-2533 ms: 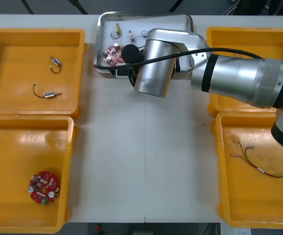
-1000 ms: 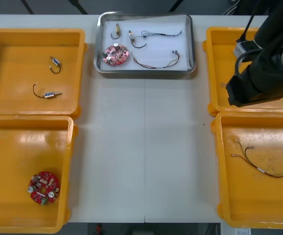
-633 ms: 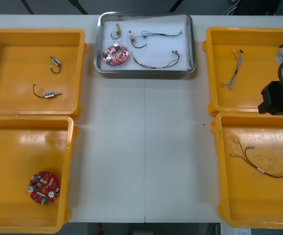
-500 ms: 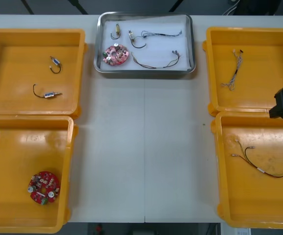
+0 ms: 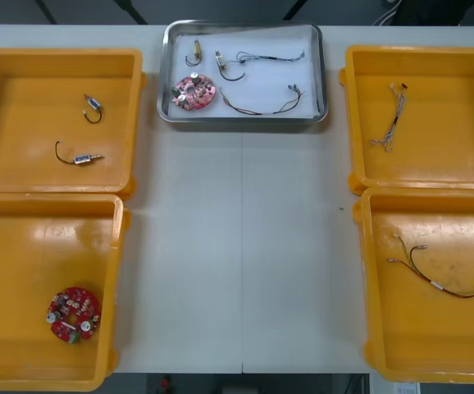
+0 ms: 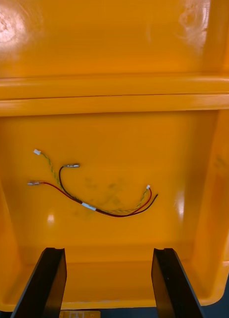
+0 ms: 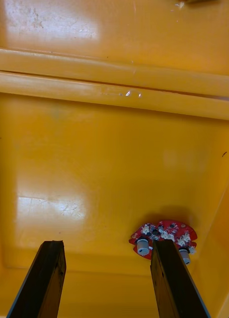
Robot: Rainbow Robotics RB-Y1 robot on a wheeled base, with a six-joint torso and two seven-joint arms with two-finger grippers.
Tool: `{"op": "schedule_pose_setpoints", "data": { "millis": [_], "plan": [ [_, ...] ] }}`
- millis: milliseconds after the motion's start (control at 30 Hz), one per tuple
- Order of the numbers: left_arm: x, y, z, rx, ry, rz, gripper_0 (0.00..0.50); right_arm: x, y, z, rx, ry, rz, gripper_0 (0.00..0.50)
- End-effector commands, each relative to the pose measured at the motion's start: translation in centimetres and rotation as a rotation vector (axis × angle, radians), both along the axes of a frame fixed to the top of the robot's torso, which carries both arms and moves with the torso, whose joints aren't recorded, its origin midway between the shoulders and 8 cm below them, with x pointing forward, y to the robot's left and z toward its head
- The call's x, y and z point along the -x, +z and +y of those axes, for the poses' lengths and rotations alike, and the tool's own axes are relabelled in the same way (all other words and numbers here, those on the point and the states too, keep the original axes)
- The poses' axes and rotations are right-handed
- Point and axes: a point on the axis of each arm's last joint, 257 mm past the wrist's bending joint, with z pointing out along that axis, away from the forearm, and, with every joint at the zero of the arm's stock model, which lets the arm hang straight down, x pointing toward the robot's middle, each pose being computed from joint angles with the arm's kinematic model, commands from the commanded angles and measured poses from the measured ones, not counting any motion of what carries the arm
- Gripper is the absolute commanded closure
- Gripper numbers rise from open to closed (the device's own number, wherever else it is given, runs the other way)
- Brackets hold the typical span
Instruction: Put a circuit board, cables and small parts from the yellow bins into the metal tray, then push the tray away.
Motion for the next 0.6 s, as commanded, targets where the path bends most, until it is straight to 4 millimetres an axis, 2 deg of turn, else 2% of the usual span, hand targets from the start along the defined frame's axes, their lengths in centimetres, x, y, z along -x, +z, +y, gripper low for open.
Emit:
{"op": "schedule_pose_setpoints", "data": {
  "millis": [33,200,600],
  "plan": [
    [-0.5,1.9,1.0,-0.024,0.032,-0.031,0.000,-1.0,-0.7,-1.2,-0.002,0.009,-0.018,0.000],
    [-0.5,1.9,1.0,-0.024,0.032,-0.031,0.000,-1.7,-1.6,-1.8,-0.012,-0.019,-0.026,0.000],
    [-0.5,1.9,1.0,-0.024,0.032,-0.031,0.000,-1.8,-2.9,-1.0,-0.035,-0.017,-0.020,0.000]
  ]
}}
